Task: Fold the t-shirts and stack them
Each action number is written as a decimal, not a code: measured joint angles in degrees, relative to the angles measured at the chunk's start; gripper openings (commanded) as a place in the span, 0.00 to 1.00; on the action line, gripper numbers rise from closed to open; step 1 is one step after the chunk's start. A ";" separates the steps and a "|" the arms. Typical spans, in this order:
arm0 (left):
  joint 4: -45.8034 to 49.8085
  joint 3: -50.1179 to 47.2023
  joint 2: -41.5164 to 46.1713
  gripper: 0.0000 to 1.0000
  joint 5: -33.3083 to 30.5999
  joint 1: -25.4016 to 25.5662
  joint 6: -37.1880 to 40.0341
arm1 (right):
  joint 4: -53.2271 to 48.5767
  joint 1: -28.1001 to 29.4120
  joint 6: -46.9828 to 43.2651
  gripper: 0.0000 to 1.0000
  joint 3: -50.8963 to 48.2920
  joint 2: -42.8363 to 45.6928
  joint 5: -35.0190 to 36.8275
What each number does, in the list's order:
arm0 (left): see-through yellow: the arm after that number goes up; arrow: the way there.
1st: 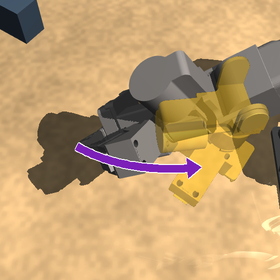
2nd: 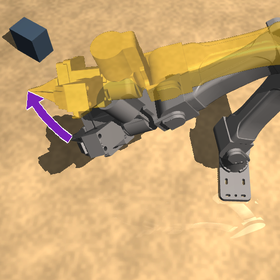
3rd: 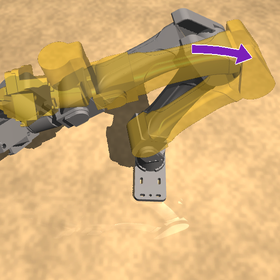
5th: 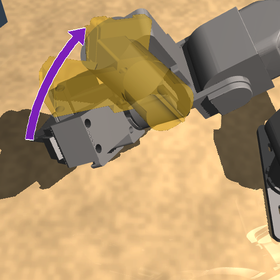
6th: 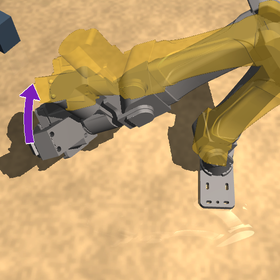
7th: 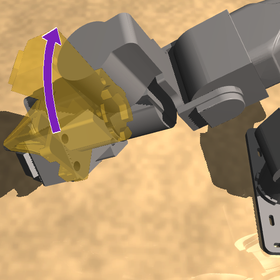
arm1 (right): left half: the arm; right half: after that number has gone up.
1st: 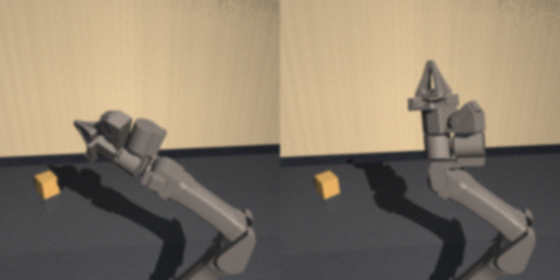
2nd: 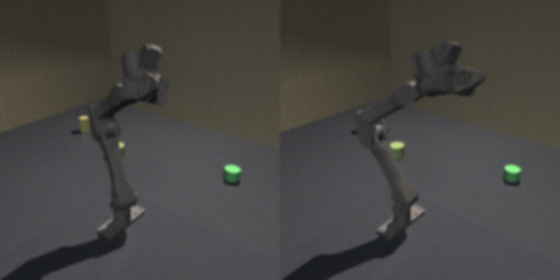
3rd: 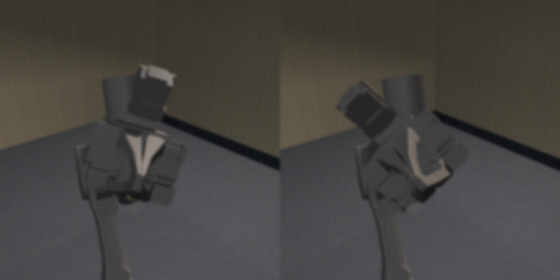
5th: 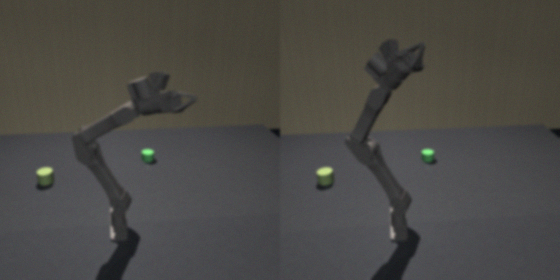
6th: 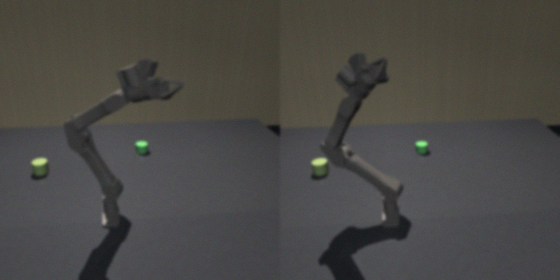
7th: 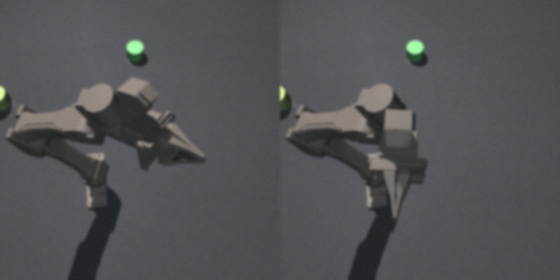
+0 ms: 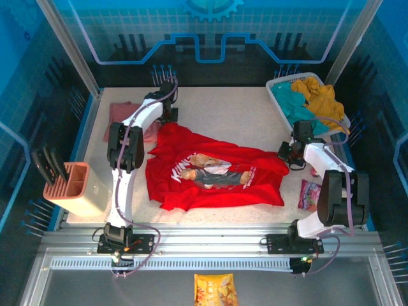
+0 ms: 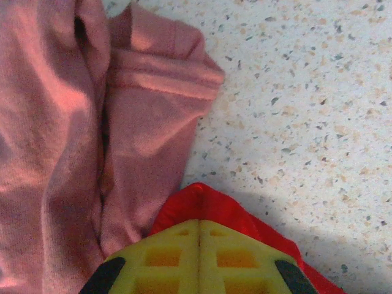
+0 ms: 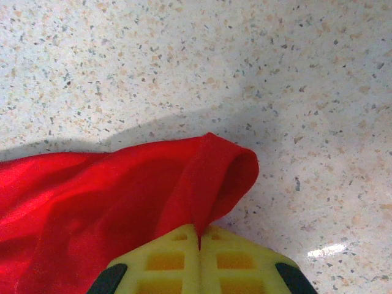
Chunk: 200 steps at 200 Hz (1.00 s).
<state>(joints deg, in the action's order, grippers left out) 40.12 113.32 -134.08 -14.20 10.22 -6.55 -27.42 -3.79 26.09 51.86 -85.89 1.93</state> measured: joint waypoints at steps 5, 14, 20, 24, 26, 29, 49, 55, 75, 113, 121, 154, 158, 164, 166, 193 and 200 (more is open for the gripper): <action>-0.13 -0.57 0.37 0.00 -0.22 0.00 -0.02 | 0.00 0.00 -0.07 0.00 0.00 0.28 -0.02; -0.48 -1.90 1.29 0.00 -0.74 -0.04 -0.22 | 0.00 0.00 -0.20 0.00 0.00 0.72 -0.02; -0.81 -2.93 2.05 0.00 -1.05 -0.07 -0.39 | -0.02 0.00 -0.22 0.00 0.00 1.05 -0.02; -1.07 -3.80 2.75 0.00 -1.25 -0.13 -0.52 | 0.00 0.00 -0.24 0.00 0.00 1.27 0.00; -1.22 -4.20 3.08 0.00 -1.33 -0.17 -0.61 | 0.00 0.00 -0.24 0.00 0.00 1.38 0.00; -1.33 -4.74 3.56 0.00 -1.44 -0.20 -0.66 | 0.00 0.00 -0.26 0.00 0.00 1.53 0.00; -2.64 -8.68 7.48 0.00 -2.10 -0.90 -1.07 | 0.00 0.00 -0.63 0.00 0.00 2.29 0.04; -2.97 -9.70 8.76 0.00 -2.27 -1.27 -1.11 | 0.00 0.02 -0.72 0.00 0.02 2.36 0.07; -3.74 -12.20 12.35 0.00 -2.58 -2.91 -2.01 | -0.20 0.11 -1.29 0.00 0.81 2.36 0.24; -5.33 -15.17 16.35 0.00 -2.95 -6.19 -3.58 | -0.17 0.72 -2.45 0.00 6.60 1.01 0.24; -5.55 -15.78 16.74 0.00 -3.17 -6.56 -3.80 | -0.02 0.90 -2.80 0.00 8.15 0.39 0.24; -5.81 -17.20 17.49 0.00 -3.17 -7.39 -4.13 | 0.04 1.90 -3.67 0.00 14.16 -3.87 0.24; -5.86 -17.20 17.49 0.00 -3.17 -7.48 -4.15 | 0.07 1.99 -3.80 0.00 14.78 -4.52 0.22; -5.86 -17.20 17.49 0.00 -3.17 -7.63 -4.15 | 0.09 2.16 -3.93 0.00 15.72 -5.53 0.31; -5.88 -17.20 17.49 0.00 -3.17 -7.67 -4.17 | 0.07 2.23 -4.11 0.00 16.06 -5.95 0.46; -5.90 -17.20 17.49 0.00 -3.43 -8.31 -4.61 | -0.20 2.62 -4.94 0.00 20.61 -10.88 1.16; -5.90 -17.20 17.49 0.00 -3.76 -8.44 -4.76 | -0.20 2.64 -5.22 0.00 22.03 -12.22 1.16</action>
<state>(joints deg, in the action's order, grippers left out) 34.22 96.12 -116.60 -17.96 1.78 -11.31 -27.62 -1.15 20.86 73.89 -98.10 3.09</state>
